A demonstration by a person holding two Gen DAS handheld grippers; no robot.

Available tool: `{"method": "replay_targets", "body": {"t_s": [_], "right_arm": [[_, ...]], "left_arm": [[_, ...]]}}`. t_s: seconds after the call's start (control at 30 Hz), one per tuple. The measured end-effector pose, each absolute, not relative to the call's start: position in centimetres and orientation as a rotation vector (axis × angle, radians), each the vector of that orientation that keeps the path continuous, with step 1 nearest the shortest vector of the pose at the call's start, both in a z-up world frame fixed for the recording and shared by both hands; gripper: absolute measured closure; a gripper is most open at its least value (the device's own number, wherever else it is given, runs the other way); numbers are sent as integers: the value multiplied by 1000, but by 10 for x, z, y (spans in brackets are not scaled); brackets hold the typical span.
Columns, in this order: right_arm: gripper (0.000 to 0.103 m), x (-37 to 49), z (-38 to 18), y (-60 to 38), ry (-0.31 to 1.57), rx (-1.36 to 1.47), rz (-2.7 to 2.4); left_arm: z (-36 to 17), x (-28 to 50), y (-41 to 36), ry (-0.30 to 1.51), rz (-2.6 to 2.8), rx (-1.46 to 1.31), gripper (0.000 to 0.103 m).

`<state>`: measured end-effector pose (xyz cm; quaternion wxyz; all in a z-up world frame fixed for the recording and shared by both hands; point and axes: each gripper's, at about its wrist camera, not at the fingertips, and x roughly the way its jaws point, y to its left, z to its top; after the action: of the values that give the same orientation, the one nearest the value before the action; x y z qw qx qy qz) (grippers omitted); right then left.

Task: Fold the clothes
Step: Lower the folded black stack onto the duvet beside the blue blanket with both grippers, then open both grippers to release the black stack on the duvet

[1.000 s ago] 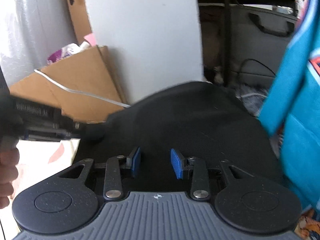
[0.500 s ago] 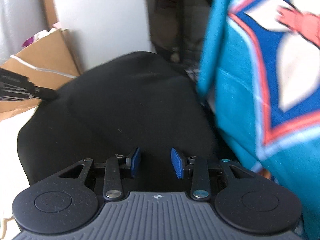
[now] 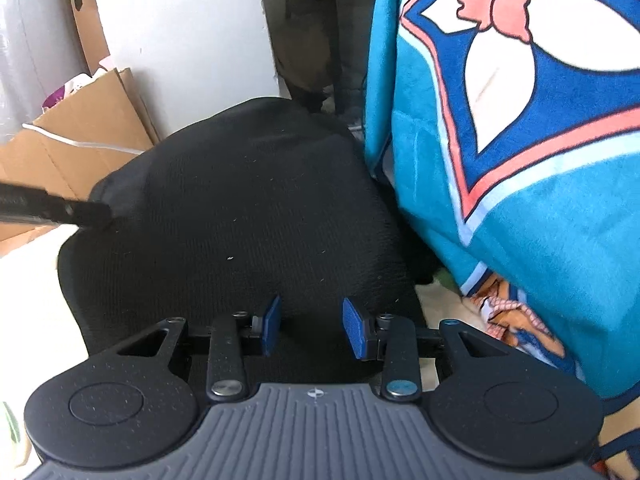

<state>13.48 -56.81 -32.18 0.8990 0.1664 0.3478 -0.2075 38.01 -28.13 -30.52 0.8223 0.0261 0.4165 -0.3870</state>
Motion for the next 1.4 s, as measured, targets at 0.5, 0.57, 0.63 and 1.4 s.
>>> {"method": "replay_targets", "body": {"t_s": [0.5, 0.57, 0.63, 1.4], "right_arm": [[54, 117, -341, -563, 804, 395, -434], [54, 112, -340, -563, 807, 403, -436], [54, 109, -339, -562, 808, 408, -434], [1, 136, -286, -539, 901, 488, -444]], "left_arm": [[-304, 363, -272, 895, -763, 126, 87], [-303, 356, -268, 899, -759, 125, 87], [-303, 351, -264, 910, -742, 120, 85], [-266, 312, -247, 1034, -565, 154, 0]]}}
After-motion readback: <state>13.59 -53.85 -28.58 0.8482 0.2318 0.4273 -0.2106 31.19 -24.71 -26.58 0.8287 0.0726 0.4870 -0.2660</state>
